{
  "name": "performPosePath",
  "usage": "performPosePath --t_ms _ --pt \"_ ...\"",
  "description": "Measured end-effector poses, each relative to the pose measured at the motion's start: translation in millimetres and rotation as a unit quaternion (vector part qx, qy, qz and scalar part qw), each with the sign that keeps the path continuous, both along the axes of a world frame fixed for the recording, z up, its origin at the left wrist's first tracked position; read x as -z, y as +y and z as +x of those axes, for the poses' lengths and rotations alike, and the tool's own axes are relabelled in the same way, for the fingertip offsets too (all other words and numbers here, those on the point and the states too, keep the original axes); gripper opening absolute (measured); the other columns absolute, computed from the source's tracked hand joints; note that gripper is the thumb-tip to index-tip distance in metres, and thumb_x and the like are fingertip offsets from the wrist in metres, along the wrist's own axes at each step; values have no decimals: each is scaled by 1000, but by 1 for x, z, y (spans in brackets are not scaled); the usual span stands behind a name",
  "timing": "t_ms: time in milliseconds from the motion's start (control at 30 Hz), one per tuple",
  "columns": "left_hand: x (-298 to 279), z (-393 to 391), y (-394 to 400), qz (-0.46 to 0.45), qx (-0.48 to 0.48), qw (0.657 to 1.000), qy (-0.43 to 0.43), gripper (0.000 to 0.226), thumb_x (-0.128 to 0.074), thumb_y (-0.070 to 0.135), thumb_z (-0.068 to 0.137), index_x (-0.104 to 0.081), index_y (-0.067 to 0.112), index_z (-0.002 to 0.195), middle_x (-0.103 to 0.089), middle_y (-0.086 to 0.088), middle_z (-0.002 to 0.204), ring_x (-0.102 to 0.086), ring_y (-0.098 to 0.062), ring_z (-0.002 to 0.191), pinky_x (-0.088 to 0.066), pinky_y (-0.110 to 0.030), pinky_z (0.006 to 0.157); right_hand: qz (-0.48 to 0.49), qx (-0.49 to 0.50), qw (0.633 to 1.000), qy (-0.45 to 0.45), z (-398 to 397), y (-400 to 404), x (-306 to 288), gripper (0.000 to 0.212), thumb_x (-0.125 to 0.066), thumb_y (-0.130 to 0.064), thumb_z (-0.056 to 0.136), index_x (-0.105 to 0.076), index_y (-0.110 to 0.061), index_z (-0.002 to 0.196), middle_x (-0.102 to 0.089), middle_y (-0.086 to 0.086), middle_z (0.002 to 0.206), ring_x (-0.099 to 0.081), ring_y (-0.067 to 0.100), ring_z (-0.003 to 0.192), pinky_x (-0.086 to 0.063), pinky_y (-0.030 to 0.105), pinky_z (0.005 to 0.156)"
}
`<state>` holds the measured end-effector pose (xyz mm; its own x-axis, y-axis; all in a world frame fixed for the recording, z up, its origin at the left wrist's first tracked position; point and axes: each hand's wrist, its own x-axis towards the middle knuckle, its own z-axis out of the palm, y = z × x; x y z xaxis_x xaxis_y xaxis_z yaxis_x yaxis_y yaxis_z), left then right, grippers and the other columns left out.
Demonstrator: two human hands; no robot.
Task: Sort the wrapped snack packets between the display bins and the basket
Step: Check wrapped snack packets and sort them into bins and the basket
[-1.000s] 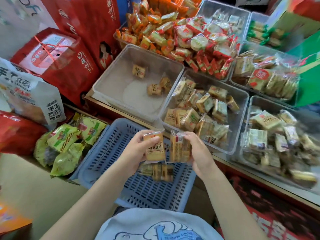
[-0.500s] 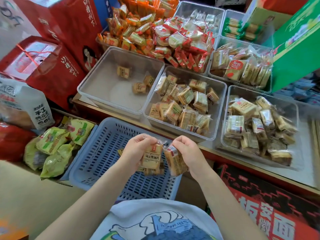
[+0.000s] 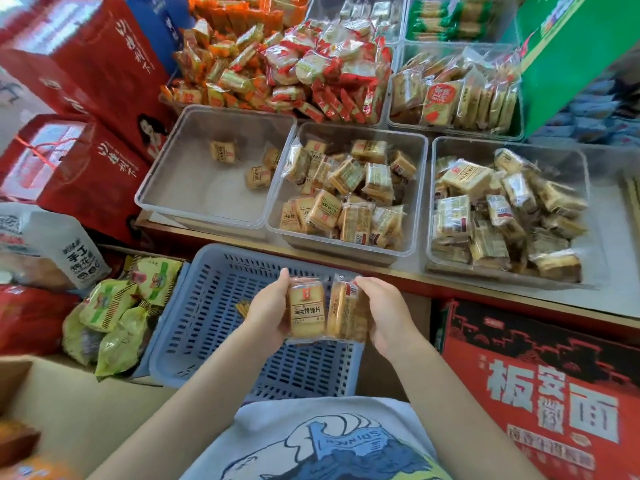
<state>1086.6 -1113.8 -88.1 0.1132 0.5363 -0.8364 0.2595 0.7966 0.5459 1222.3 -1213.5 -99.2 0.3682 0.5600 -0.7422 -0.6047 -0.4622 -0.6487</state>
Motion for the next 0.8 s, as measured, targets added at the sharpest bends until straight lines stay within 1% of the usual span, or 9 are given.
performPosePath --t_ms 100,200,267,367,467,533,633,733,800 --pt "0 2 1 -82 55 993 -64 60 -50 60 99 -69 8 120 -75 -19 106 -73 -36 96 -60 -50 78 1 29 999 29 10 -5 2 21 -47 -23 107 -62 -9 101 -62 11 92 -62 22 86 -52 41 83" --pt "-6 9 -2 -69 196 973 -101 51 -62 42 97 -62 3 130 -69 -25 121 -70 -35 100 -58 -46 86 12 14 998 53 20 -11 0 27 -54 -36 105 -62 -12 112 -72 14 107 -71 28 99 -58 49 92" --pt "-7 13 -4 -52 221 967 -120 51 -67 25 94 -55 -1 136 -69 -25 123 -71 -34 101 -59 -43 81 54 -53 996 54 24 -15 -3 46 -66 -45 97 -62 -7 123 -73 19 113 -73 33 104 -60 49 90" --pt "-8 16 -4 -32 205 969 -131 45 -67 17 94 -57 -4 132 -72 -23 115 -74 -31 95 -61 -38 75 71 -119 988 74 24 -20 -2 76 -86 -40 79 -52 -5 137 -70 21 121 -74 30 102 -62 40 73" --pt "-10 16 -3 -15 226 965 -136 45 -64 28 97 -63 -1 131 -69 -26 120 -71 -32 94 -60 -42 80 77 -134 984 91 26 -22 -7 45 -71 -21 94 -57 1 131 -70 21 109 -73 18 78 -57 28 55" --pt "-11 15 -4 -8 236 962 -136 49 -68 35 94 -65 3 131 -69 -26 123 -70 -34 93 -59 -43 82 82 -139 983 92 30 -23 -8 40 -65 -19 97 -57 1 131 -68 15 103 -69 17 77 -58 32 64" --pt "-9 11 -6 -8 234 963 -135 64 -77 40 84 -60 5 136 -65 -27 129 -70 -36 98 -59 -47 85 133 -170 972 98 36 -24 -15 28 -61 -20 99 -66 -5 121 -71 6 97 -68 16 84 -57 43 90" --pt "-5 10 -7 -13 235 960 -151 50 -72 36 91 -65 4 128 -71 -23 119 -72 -33 95 -58 -45 88 156 -142 973 93 39 -26 -19 26 -59 -22 100 -69 -7 118 -73 8 102 -71 20 92 -59 39 90" --pt "-5 11 -5 -23 201 967 -156 41 -70 33 91 -68 7 122 -74 -19 111 -72 -29 87 -59 -42 84 151 -81 976 134 41 -28 -17 30 -53 -24 102 -66 -6 123 -73 15 111 -71 26 98 -58 44 91"
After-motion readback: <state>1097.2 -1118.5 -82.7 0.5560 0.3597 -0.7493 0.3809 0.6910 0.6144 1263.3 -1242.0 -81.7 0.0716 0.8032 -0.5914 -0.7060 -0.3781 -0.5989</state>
